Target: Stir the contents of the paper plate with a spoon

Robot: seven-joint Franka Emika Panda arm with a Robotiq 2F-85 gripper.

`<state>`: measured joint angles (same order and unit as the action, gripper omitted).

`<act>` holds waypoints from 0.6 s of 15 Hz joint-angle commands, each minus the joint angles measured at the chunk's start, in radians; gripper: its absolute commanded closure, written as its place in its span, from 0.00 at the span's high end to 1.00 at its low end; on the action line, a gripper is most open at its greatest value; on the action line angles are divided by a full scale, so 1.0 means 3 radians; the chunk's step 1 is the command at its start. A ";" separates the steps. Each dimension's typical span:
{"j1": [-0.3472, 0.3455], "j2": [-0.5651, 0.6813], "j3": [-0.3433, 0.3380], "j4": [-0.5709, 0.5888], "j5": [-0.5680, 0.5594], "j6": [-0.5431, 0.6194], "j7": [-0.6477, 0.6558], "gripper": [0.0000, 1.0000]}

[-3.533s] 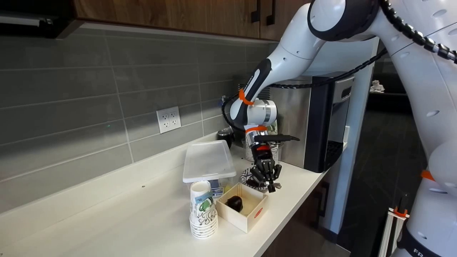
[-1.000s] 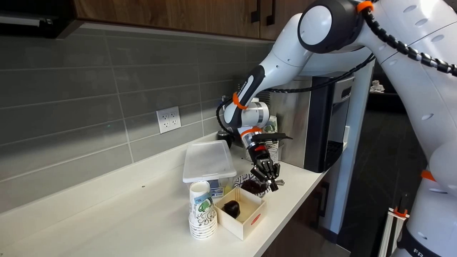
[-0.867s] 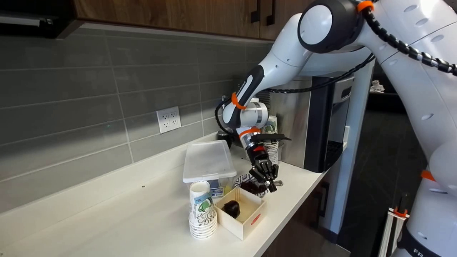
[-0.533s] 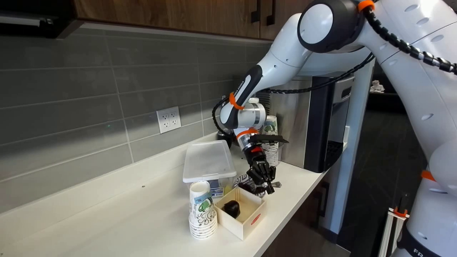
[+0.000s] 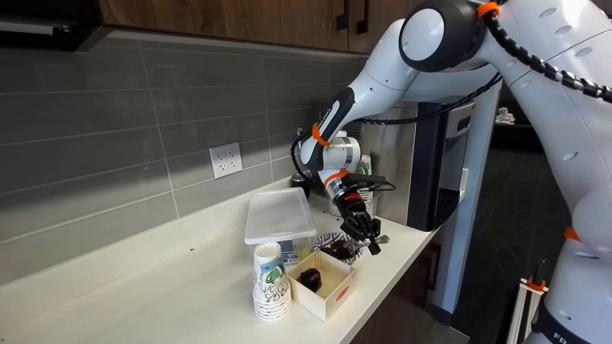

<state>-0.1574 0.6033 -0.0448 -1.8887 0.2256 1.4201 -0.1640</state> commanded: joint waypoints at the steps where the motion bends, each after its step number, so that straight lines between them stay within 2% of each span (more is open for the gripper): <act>1: -0.0051 0.0070 -0.0050 0.0108 0.0026 -0.0201 0.0050 0.01; 9: -0.0050 0.0072 -0.0183 0.0094 -0.0088 -0.0097 0.0208 0.01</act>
<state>-0.1738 0.6183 -0.0905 -1.8833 0.2183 1.3890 -0.1317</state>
